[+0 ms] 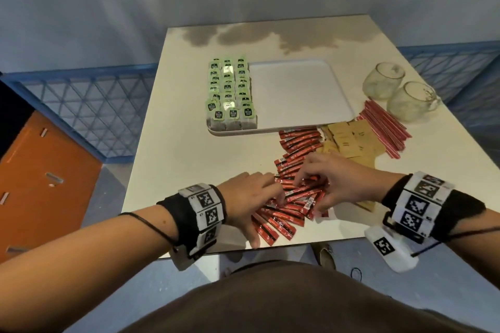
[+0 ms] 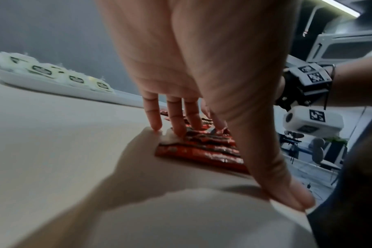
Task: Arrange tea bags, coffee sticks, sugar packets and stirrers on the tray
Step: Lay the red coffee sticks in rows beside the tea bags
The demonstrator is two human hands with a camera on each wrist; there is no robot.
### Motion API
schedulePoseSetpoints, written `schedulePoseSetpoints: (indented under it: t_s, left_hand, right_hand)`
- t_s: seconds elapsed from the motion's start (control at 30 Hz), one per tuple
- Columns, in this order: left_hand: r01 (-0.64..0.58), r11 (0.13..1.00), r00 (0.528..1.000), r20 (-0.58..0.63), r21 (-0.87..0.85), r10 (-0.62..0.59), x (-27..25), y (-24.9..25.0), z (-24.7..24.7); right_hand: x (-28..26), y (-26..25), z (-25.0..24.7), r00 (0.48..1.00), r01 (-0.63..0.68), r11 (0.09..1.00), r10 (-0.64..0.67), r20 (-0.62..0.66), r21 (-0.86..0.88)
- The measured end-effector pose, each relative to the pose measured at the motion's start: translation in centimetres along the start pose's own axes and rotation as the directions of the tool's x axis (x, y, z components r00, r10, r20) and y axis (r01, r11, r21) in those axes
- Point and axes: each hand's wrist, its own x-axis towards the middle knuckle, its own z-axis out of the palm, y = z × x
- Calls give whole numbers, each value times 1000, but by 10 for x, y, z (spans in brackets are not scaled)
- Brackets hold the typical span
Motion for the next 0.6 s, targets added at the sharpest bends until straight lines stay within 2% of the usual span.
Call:
schedulePoseSetpoints:
  t_s: [0.1,0.23,0.4,0.5,0.6]
  left_hand:
    - [-8,1000,999,-35,11,8,4,1,5]
    - [42,999,996,-73,-30,-44,10,-3,6]
    - [179,982,980,-101,57,-173,18,-14,-4]
    - [233,963,971,-91,132,-222,21,-22,-12]
    - [267,960,963,-57,84,-263,22,-27,-17]
  right_hand:
    - [-3,7,5,1000,-18,998,20,22,-54]
    - [1,8,11,1000,-12,1000,12,-25,19]
    - [22,6,9,992,-37,999,37,-124,-1]
    - [36,5,8,982,-33,998,22,-186,-54]
    - [43,3,4,981,-24,994,3,-192,-109]
